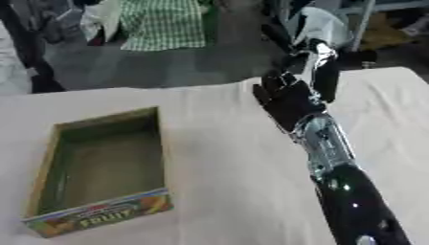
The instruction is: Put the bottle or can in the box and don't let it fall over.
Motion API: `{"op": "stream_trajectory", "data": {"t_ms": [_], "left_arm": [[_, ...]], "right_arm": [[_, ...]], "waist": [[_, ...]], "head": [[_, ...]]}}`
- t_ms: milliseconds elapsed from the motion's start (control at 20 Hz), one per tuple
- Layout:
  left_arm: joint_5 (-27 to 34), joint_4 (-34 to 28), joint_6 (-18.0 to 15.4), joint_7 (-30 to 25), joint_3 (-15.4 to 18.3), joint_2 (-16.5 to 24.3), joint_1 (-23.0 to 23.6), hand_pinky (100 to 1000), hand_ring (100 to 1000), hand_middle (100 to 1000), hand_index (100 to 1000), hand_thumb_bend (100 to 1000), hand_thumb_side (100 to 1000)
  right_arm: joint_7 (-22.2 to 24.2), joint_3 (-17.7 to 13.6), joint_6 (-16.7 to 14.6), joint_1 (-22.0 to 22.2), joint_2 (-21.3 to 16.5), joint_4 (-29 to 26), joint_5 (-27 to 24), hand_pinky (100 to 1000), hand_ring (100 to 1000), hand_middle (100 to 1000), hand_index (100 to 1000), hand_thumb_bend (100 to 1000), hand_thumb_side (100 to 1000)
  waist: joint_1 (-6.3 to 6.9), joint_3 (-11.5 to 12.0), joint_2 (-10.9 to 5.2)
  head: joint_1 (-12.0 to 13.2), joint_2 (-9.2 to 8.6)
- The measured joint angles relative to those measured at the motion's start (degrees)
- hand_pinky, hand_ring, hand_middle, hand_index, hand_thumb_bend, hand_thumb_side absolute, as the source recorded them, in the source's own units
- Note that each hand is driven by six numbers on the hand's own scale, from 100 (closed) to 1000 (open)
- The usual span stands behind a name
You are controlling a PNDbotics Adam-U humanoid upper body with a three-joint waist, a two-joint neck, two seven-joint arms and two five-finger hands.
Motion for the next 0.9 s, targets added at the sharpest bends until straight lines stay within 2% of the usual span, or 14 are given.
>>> {"op": "stream_trajectory", "data": {"t_ms": [900], "left_arm": [[0.0, 0.0, 0.0, -0.3, 0.0, -0.1, -0.2, 827, 856, 795, 822, 836, 622]], "right_arm": [[0.0, -1.4, -1.0, -1.5, -0.5, 2.4, 0.7, 100, 105, 271, 982, 267, 899]], "waist": [[0.35, 0.3, 0.53]], "head": [[0.0, -0.52]]}}
